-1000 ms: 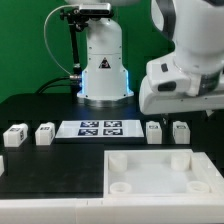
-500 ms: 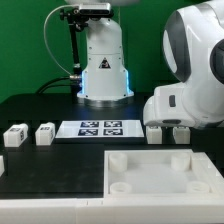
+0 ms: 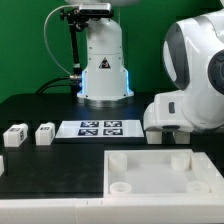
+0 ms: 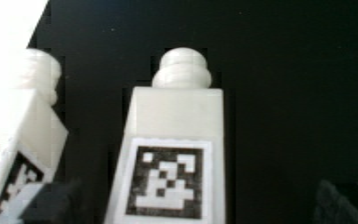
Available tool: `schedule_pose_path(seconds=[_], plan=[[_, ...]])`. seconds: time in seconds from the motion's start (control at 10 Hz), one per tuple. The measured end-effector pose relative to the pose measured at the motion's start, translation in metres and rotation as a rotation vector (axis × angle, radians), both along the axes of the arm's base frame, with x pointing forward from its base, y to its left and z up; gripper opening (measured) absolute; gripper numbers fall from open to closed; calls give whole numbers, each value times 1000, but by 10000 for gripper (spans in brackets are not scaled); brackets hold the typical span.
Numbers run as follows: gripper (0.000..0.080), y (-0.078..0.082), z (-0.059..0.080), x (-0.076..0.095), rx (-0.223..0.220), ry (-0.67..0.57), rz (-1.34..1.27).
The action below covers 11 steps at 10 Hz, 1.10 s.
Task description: Assemble one leg
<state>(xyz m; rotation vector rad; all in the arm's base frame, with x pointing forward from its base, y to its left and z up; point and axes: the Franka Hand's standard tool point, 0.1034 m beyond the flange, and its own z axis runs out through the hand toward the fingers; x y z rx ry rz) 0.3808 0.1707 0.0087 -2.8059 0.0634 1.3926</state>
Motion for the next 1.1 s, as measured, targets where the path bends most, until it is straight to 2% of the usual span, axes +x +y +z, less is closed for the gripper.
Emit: schedule_pose_path(seconds=[0.1, 0.2, 0.3, 0.4, 0.8, 0.9, 1.1], plan=[[627, 0, 0, 0, 0, 1, 0], [436, 0, 0, 0, 0, 1, 0], [436, 0, 0, 0, 0, 1, 0], [290, 0, 0, 0, 0, 1, 0], [290, 0, 0, 0, 0, 1, 0], [290, -3, 4, 3, 7, 6, 11], [291, -22, 52, 36, 47, -21, 46]])
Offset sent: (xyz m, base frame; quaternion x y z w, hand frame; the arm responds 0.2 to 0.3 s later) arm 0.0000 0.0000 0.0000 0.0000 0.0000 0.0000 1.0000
